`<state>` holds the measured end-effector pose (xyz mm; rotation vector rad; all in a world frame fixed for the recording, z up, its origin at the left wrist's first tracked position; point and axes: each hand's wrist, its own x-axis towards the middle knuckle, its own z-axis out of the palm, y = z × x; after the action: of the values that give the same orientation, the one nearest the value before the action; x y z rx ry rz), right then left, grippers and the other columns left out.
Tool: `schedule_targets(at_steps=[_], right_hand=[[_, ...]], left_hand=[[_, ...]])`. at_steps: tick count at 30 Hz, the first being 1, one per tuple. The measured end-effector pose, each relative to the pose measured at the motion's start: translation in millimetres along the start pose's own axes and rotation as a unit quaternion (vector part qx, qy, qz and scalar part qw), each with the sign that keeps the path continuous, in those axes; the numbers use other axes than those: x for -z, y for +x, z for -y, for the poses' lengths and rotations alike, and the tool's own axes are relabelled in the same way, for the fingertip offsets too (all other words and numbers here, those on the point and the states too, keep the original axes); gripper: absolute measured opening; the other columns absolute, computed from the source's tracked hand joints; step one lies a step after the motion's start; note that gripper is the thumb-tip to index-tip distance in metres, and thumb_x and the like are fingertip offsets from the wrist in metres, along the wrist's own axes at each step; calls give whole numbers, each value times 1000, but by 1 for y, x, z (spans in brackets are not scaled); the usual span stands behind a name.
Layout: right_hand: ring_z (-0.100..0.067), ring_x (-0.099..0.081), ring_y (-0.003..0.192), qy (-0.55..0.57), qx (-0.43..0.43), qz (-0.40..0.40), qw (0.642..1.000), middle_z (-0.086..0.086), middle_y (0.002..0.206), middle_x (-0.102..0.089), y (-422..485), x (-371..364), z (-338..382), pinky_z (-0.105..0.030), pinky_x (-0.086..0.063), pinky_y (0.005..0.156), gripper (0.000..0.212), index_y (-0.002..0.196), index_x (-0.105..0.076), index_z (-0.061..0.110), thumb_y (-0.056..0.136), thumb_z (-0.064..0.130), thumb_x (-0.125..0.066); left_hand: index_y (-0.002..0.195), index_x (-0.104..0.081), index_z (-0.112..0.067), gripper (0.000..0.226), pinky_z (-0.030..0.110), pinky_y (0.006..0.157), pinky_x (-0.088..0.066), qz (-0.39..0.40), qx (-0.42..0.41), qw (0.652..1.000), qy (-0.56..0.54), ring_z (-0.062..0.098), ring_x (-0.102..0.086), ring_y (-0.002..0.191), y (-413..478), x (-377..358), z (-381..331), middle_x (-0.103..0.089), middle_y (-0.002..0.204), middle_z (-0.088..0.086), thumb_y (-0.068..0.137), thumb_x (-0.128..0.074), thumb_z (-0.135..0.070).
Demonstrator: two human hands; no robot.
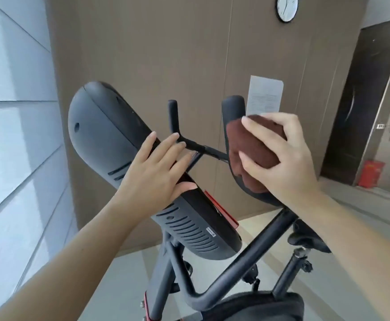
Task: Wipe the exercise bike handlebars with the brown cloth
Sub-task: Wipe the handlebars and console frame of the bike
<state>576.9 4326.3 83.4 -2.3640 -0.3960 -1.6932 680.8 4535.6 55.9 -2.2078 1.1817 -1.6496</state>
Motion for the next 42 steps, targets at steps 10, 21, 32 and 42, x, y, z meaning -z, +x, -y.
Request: schedule_targets(at_steps=[10,21,32,42], right_hand=[[-29,-51,108,-144,-54,39,987,-16,122,-48,-56,-24,24,-30,-44,89,55,118,-62,19,66,8,-78],[-28,-46,109,-217,-58,-90,970,-17,122,-47,45,-48,49,-19,-38,82,43,121,-60,20,79,25,-65],[-33,-48,109,-301,-80,-27,950,-23,121,-47,-43,-65,48,-26,-41,90,50,116,-64,13,68,12,-78],[-14,-40,115,-282,-138,-190,930,-14,123,-43,22,-87,57,-8,-31,94,43,118,-62,24,76,23,-71]], left_hand=[[95,-64,-8,49,40,100,-25,-68,-32,997,-9,24,-58,105,-15,-16,17,-66,101,7,92,-39,-50],[89,-66,-6,38,35,94,-29,-120,-24,991,-46,23,-61,103,-14,-21,12,-68,97,7,85,-49,-40],[98,-64,-1,48,36,98,-26,-117,-83,989,-18,26,-58,104,-15,-27,21,-67,100,11,84,-44,-42],[113,-50,5,58,39,101,-22,-107,-89,990,9,27,-52,112,-20,-32,20,-63,111,13,82,-53,-43]])
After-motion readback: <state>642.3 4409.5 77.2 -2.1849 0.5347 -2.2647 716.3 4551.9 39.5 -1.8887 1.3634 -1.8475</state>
